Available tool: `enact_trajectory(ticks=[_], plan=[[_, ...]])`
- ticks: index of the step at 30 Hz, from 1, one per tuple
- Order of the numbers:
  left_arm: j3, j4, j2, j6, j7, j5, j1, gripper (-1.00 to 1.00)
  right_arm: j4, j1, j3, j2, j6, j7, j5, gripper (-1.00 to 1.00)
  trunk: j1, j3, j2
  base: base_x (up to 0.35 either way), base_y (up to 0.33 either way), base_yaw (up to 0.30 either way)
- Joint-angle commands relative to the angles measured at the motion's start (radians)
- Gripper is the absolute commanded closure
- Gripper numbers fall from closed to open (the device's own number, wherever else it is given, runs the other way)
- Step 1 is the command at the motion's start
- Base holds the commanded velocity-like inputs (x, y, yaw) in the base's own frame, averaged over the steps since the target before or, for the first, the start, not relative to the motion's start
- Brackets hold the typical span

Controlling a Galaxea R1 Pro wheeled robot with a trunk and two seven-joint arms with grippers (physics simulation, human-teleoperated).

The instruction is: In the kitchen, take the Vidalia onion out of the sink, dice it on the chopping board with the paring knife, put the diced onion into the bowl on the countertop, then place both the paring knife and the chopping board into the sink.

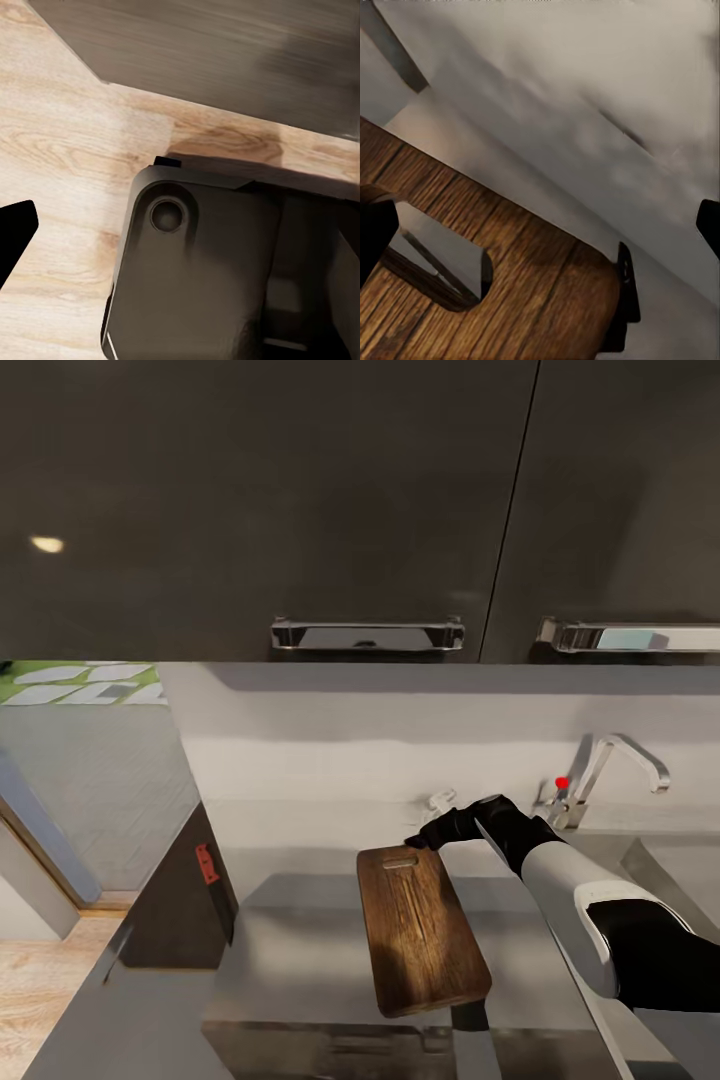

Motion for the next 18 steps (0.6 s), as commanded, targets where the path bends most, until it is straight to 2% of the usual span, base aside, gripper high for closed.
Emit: enact_trajectory(ticks=[1,18], plan=[[0.001,-0.001,0.000,-0.001,0.000,0.004,0.000,-1.00,-0.002,0.000,0.008,-0.001,0.005,0.003,-0.002,-1.00,0.001,-0.002,-0.002,0.015,-0.008,0.000],[0.002,-0.001,0.000,-0.001,0.000,0.004,0.000,-1.00,-0.002,0.000,0.008,0.000,0.003,0.003,-0.002,-1.00,0.001,-0.002,-0.002,0.003,-0.001,0.000]])
